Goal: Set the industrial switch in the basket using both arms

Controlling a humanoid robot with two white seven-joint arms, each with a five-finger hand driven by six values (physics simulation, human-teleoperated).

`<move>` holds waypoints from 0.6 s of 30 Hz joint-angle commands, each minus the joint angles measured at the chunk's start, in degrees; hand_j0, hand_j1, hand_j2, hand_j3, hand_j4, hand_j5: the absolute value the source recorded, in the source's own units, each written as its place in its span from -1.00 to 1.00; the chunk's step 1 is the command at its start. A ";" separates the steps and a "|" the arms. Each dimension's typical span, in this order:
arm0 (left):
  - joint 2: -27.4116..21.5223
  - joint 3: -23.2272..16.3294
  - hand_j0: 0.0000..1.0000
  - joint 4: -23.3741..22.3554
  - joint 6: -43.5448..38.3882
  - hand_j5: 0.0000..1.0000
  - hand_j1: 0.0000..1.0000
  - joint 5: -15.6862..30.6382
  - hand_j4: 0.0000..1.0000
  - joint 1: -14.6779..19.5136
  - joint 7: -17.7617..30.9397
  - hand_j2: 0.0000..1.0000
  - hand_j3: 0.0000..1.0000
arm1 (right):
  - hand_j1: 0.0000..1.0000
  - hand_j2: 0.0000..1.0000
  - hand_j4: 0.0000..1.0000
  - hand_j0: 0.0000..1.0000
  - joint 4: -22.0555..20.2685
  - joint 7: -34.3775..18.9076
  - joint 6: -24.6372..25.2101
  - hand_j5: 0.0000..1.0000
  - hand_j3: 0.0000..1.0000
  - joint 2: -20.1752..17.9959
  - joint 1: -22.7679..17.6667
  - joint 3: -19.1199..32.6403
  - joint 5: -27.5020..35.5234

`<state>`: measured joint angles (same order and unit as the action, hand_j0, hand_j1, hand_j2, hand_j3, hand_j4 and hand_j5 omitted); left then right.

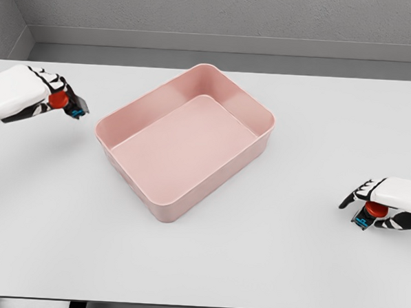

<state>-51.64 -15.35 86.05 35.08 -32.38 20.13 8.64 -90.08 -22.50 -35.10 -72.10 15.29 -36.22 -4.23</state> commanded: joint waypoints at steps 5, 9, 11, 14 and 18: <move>0.22 1.55 -0.28 4.13 -0.08 -0.28 -0.28 0.91 -0.28 -0.44 -0.03 -0.28 -0.28 | 0.28 0.28 0.28 0.28 0.17 -0.44 0.10 0.28 0.28 -0.14 0.00 0.19 0.36; 0.57 1.64 -0.28 5.36 -0.08 -0.28 -0.28 0.91 -0.28 -0.44 0.06 -0.28 -0.28 | 0.17 0.17 0.17 0.17 0.26 -0.53 0.10 0.17 0.17 -0.14 0.09 0.19 0.36; 0.66 1.64 -0.28 5.97 -0.08 -0.28 -0.28 0.91 -0.28 -0.53 -0.03 -0.28 -0.28 | 0.12 0.12 0.12 0.12 0.17 -0.53 0.10 0.12 0.12 -0.05 0.18 0.19 0.36; 1.10 1.55 -0.28 7.03 -0.08 -0.28 -0.28 0.91 -0.28 -0.97 0.06 -0.28 -0.28 | 0.04 0.04 0.04 0.04 0.17 -1.06 0.10 0.04 0.04 -0.05 0.35 0.28 0.36; 2.24 1.29 -0.28 8.44 -0.08 -0.28 -0.28 0.83 -0.28 -0.97 0.15 -0.28 -0.28 | 0.01 0.01 0.01 0.01 -0.18 -1.06 0.10 0.01 0.01 -0.05 0.79 0.28 0.28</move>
<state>-49.88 -14.01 93.77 35.05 -31.94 19.16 8.80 -90.10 -23.54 -35.10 -72.04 16.08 -36.00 -4.30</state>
